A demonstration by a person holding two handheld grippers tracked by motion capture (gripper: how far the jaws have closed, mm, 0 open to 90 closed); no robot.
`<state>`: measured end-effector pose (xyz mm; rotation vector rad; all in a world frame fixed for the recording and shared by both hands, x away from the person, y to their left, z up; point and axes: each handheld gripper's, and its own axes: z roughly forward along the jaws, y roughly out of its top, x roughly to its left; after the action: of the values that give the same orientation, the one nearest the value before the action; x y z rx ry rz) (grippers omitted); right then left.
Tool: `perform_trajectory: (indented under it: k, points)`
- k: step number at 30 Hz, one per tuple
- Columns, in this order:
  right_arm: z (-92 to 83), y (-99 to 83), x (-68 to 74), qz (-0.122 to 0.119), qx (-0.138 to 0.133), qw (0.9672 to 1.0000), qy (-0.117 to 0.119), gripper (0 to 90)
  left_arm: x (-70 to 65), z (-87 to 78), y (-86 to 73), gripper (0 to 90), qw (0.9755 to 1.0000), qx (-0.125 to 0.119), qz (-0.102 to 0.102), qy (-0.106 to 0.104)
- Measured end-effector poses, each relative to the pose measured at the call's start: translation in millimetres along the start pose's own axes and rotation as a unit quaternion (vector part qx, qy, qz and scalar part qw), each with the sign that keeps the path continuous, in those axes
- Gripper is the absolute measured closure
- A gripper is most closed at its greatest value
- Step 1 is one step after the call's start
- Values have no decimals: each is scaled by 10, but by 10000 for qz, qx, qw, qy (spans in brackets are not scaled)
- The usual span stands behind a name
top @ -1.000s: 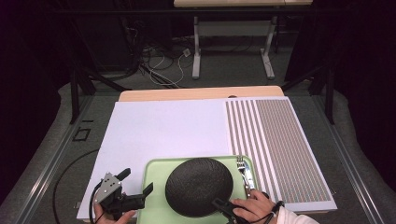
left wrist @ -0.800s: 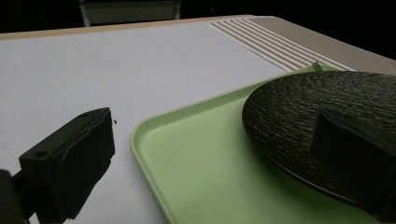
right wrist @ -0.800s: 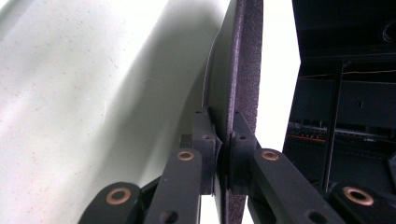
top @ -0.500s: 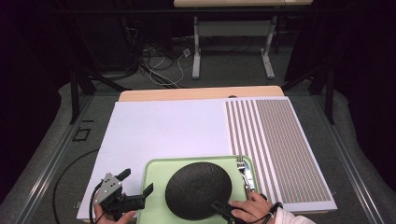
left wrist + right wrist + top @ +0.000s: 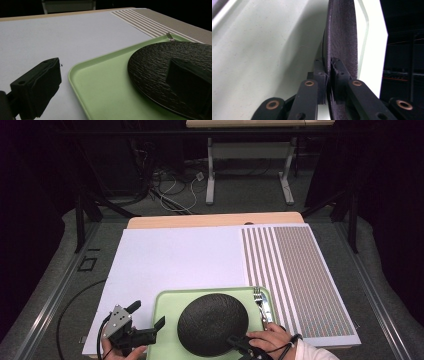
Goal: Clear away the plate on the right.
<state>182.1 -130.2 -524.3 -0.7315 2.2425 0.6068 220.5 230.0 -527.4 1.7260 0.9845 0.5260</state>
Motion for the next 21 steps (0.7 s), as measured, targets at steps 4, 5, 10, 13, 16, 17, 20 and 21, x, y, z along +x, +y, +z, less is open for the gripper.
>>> perform_trajectory:
  k: [4,5,10,13,16,17,20,21]
  points:
    - [12,-34,1,133,-88,9998,106,801,-8,-5,0,7,10000,-9,-6,-5]
    - [11,-31,4,120,-47,9998,137,797,-7,-5,0,7,10000,-10,-15,-7]
    - [29,-28,25,159,-49,9996,249,778,0,4,-1,7,10000,-5,-8,3]
    - [42,-29,36,134,-26,9994,322,764,-2,9,-2,7,10000,18,-9,0]
    - [54,-37,48,159,-2,9990,407,747,-3,9,-2,7,10000,12,-12,4]
    - [54,-40,49,155,3,9989,439,743,-4,8,-3,7,10000,17,-19,6]
    - [72,-57,72,228,17,9982,546,722,-4,10,-3,7,10000,21,-17,7]
    - [81,-60,75,209,-26,9983,539,717,-5,11,-3,7,10000,17,-23,3]
